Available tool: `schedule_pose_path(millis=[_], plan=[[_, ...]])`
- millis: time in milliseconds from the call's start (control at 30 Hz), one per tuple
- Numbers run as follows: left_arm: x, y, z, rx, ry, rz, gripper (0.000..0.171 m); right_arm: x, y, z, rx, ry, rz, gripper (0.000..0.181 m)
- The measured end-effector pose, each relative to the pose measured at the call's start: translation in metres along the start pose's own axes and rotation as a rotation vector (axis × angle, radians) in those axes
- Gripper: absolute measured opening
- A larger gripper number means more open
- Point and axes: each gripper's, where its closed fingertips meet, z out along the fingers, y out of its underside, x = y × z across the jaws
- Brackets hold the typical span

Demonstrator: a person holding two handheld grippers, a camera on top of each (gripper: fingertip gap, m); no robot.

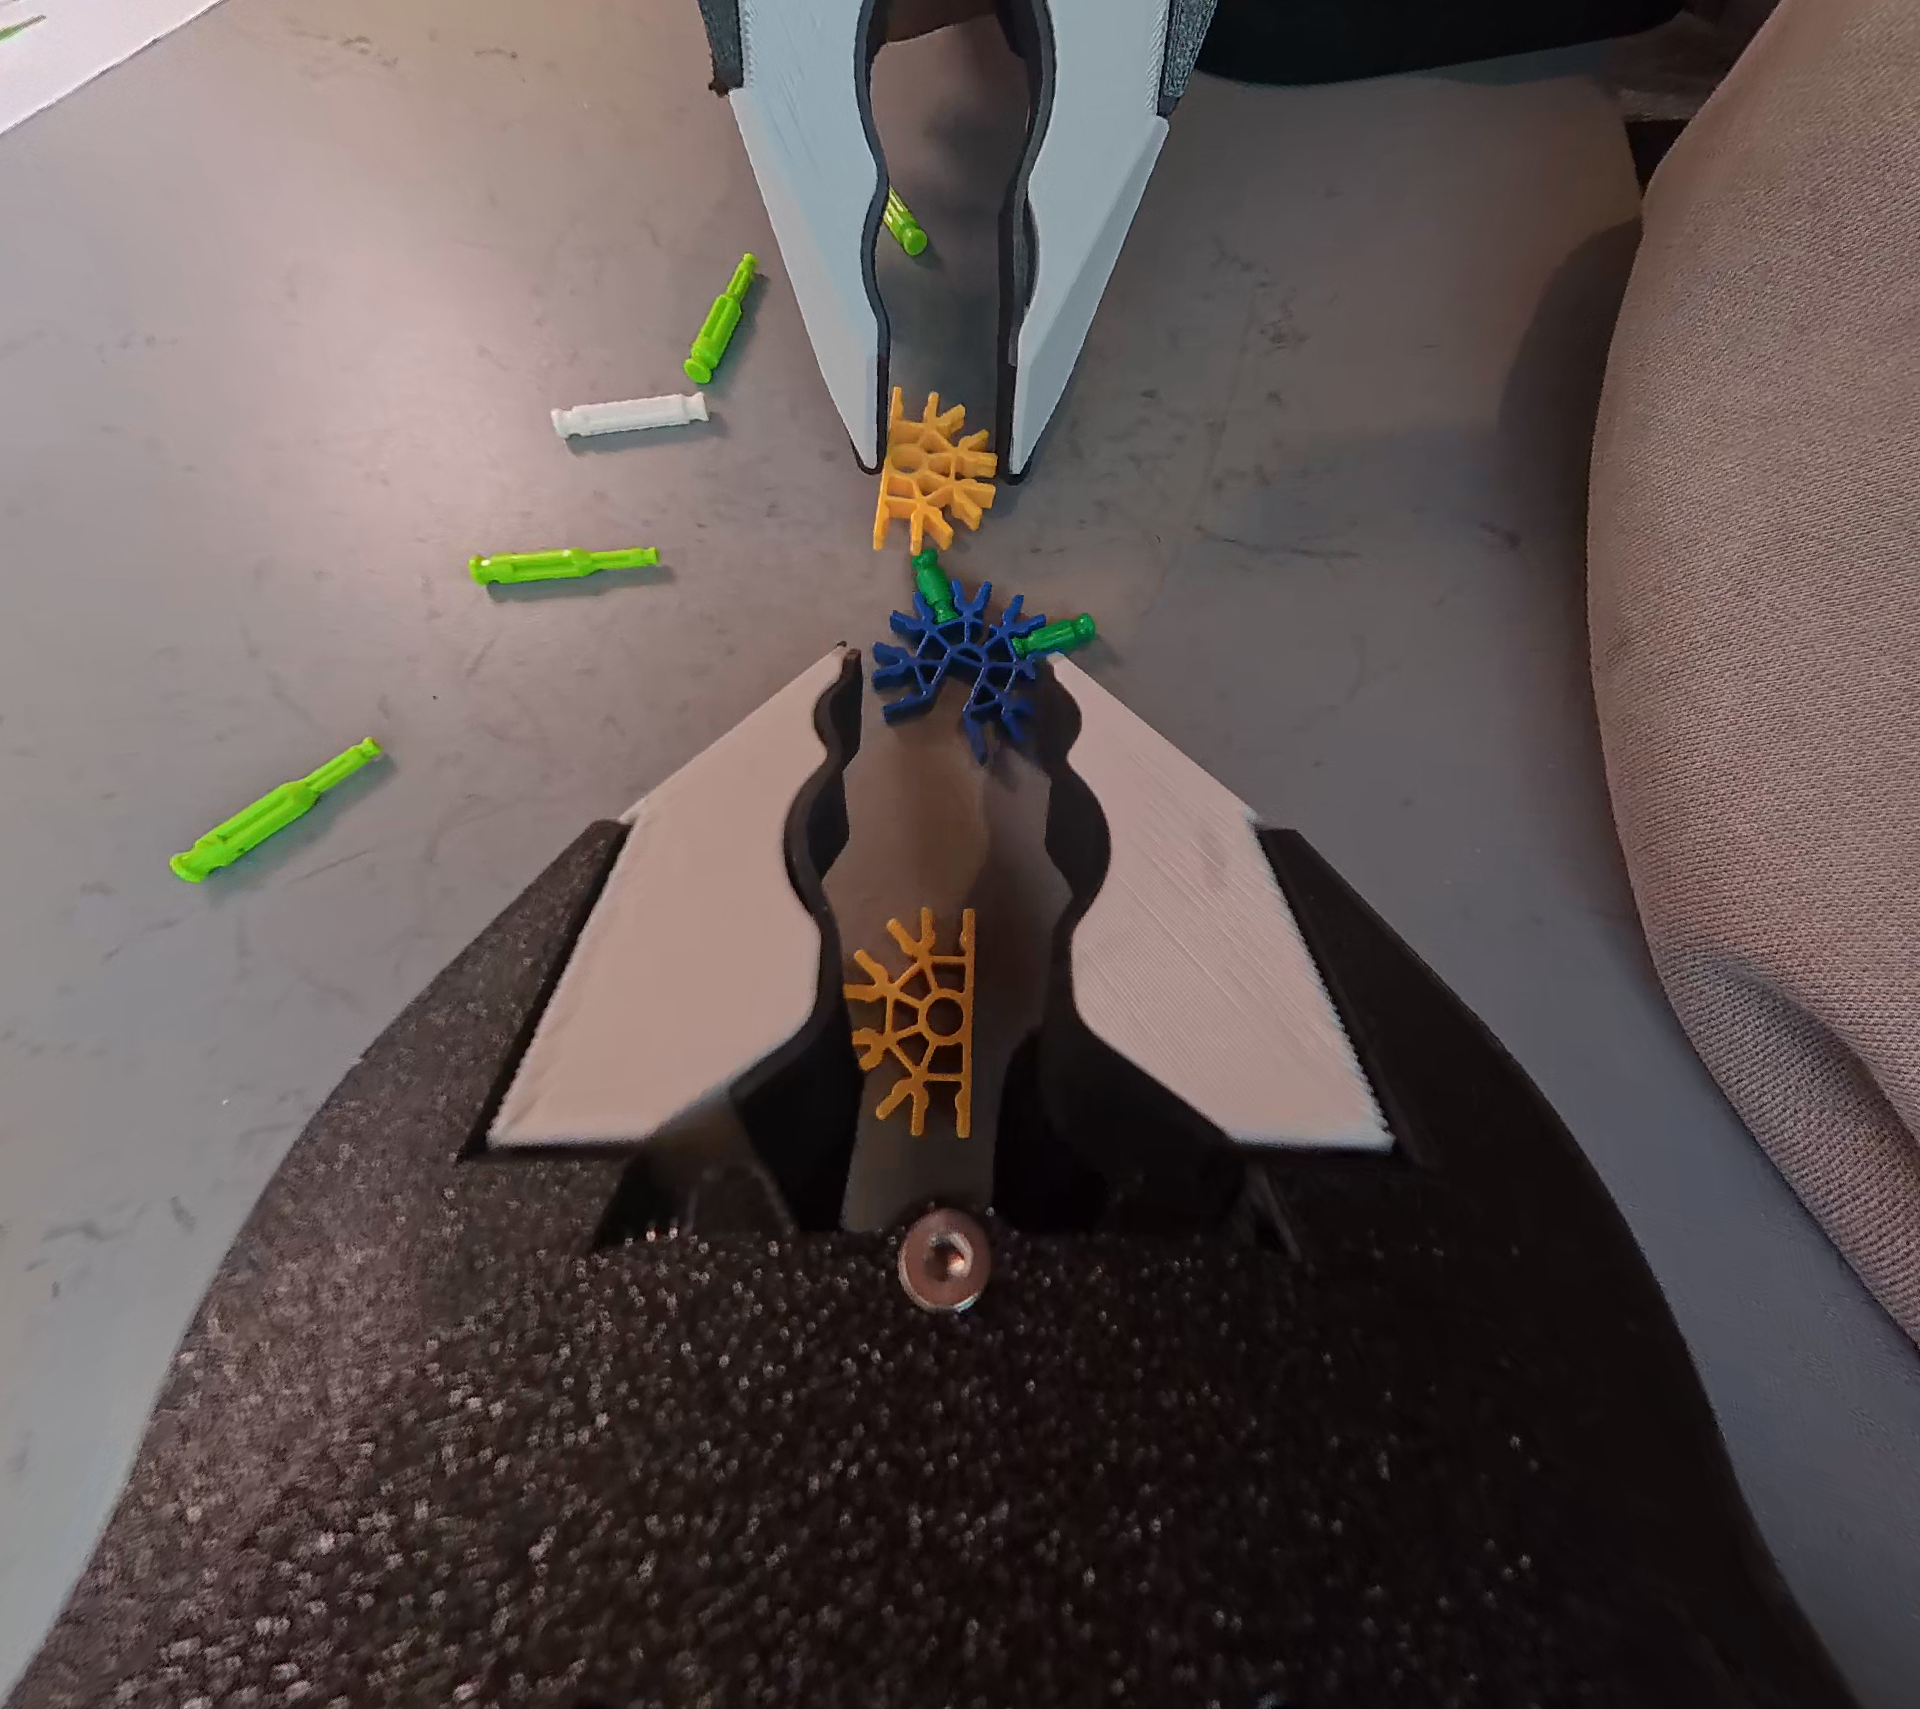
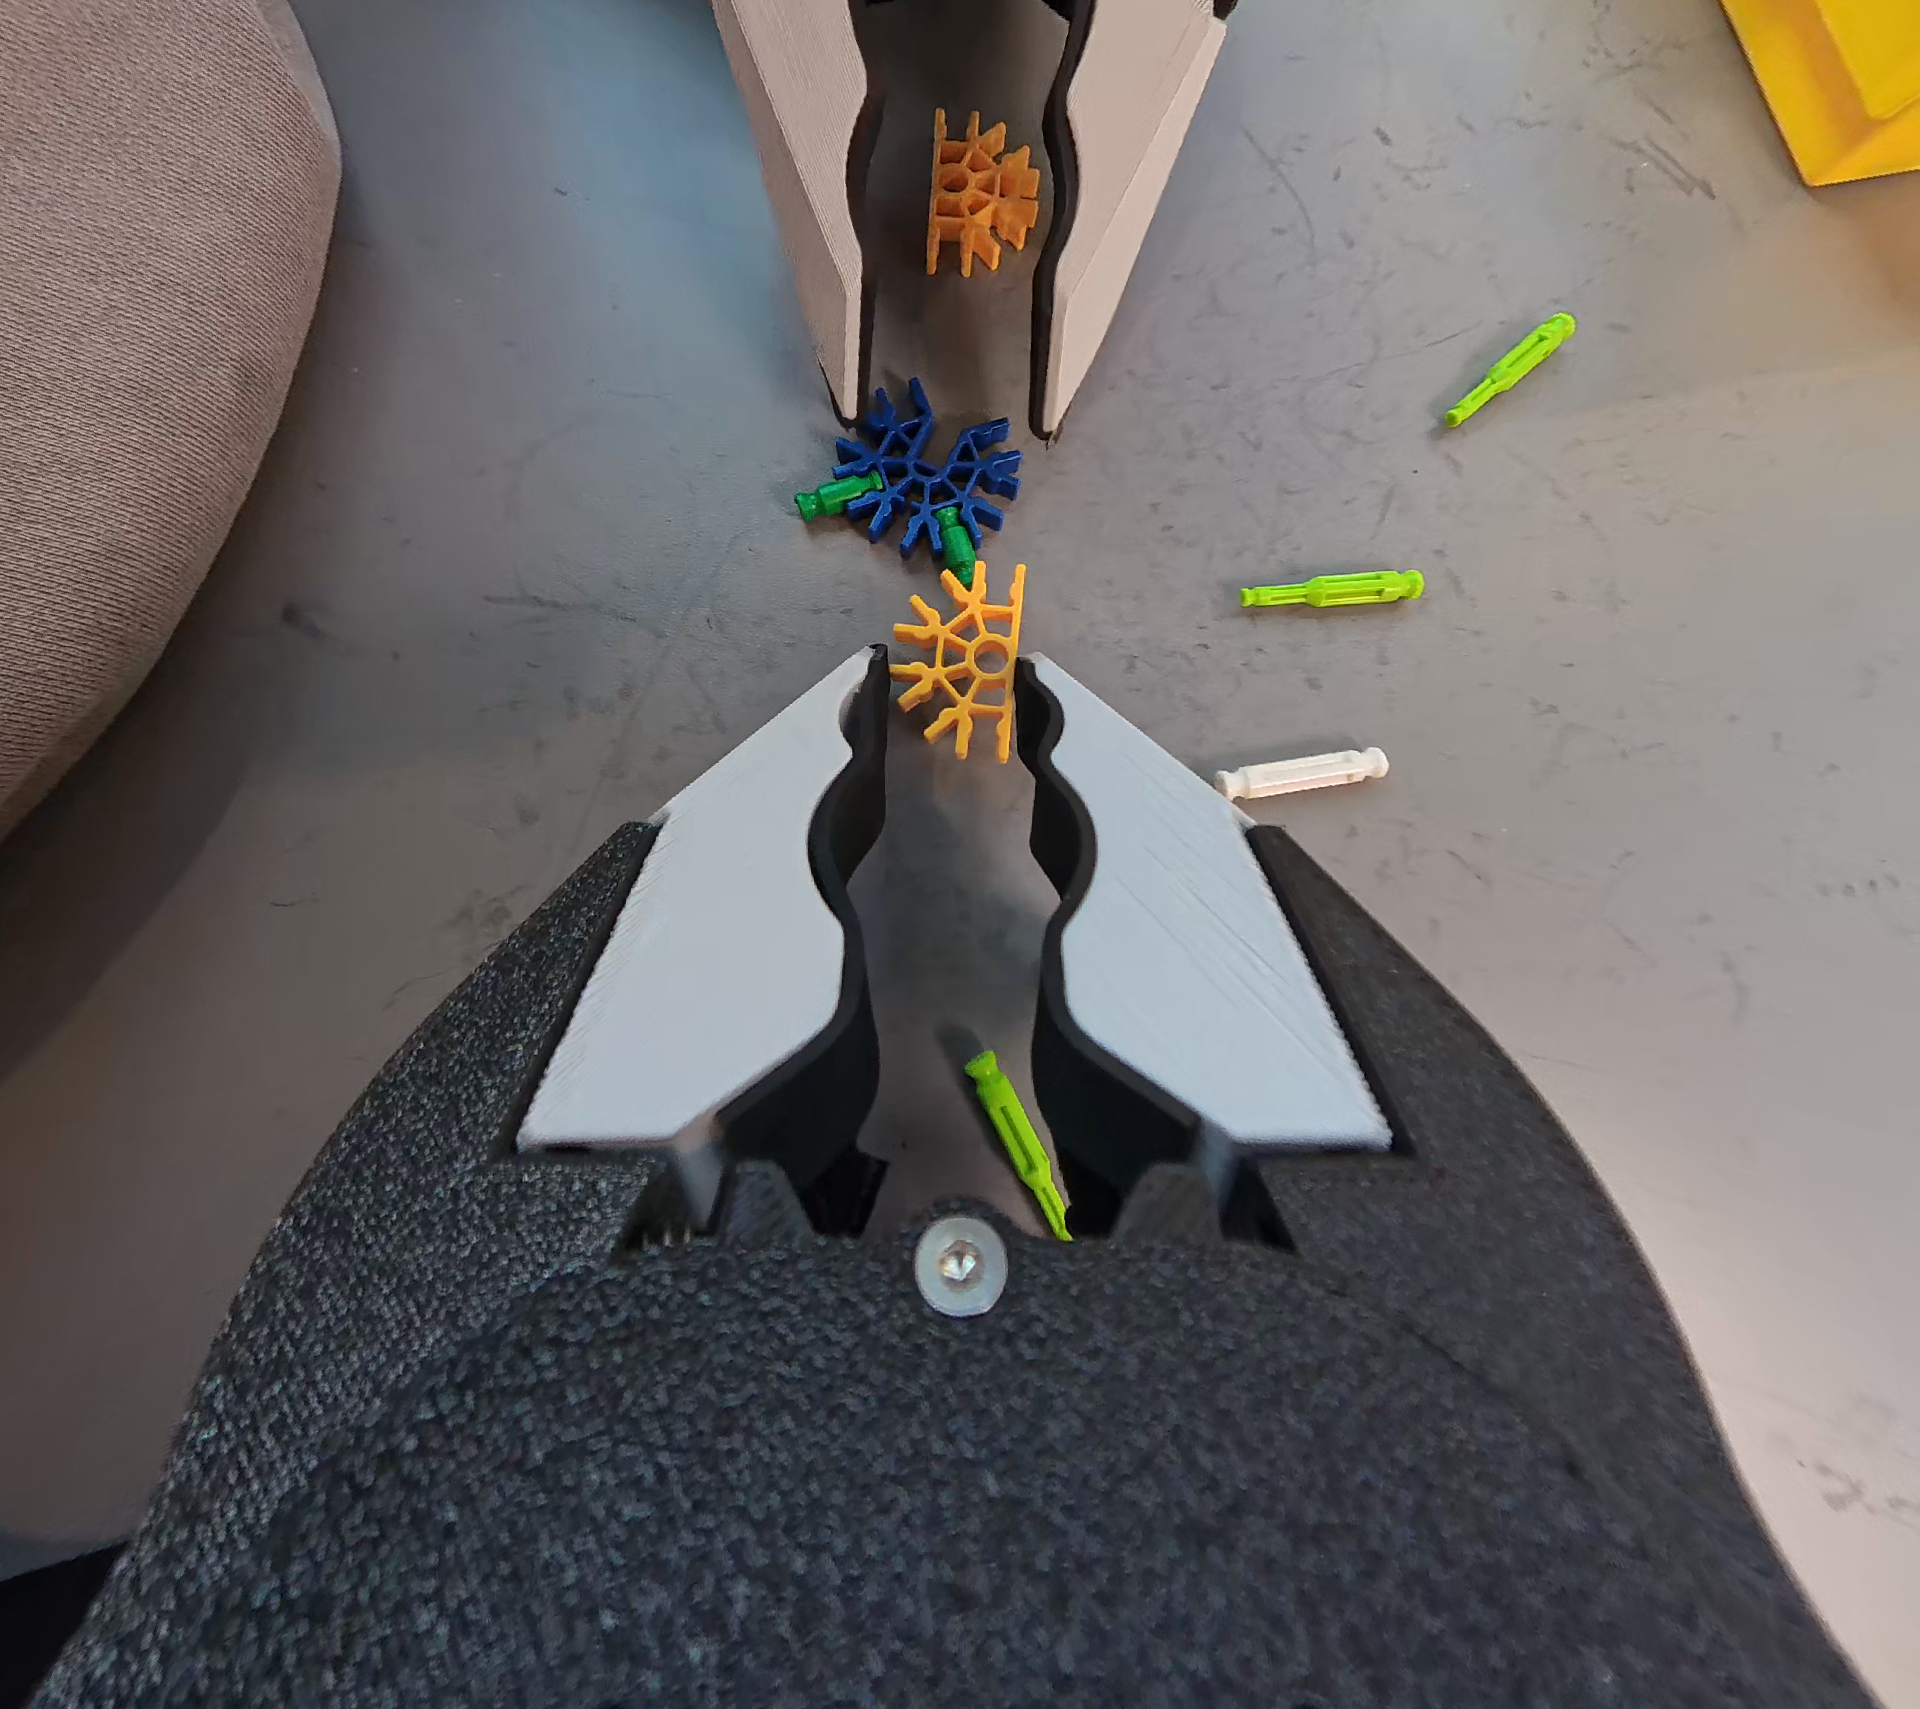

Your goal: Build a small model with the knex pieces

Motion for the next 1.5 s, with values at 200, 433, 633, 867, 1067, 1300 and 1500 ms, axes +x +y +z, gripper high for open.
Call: schedule_pose_path(millis=[200,433,633,867,1067,1300,1500], plan=[[0.000,0.003,0.003,-0.025,0.008,-0.006,0.042,0.003,-0.008,-0.001,0.009,-0.028,-0.017,0.022],[0.002,0.009,0.007,-0.061,0.006,0.016,0.041,0.009,-0.025,-0.007,-0.082,-0.174,-0.100,0.022],[0.003,0.009,0.006,-0.060,-0.002,0.026,0.038,0.004,-0.007,0.009,-0.139,-0.203,-0.107,0.022],[0.004,0.009,0.006,-0.060,0.002,0.032,0.036,0.005,-0.001,0.008,-0.154,-0.177,-0.101,0.022],[0.004,0.009,0.006,-0.060,0.004,0.032,0.036,0.008,0.002,0.005,-0.158,-0.164,-0.096,0.022],[0.004,0.009,0.006,-0.060,0.008,0.033,0.036,0.002,0.001,0.007,-0.162,-0.183,-0.106,0.022],[0.005,0.009,0.005,-0.059,0.023,0.043,0.034,-0.003,0.004,0.005,-0.198,-0.200,-0.112,0.022]])
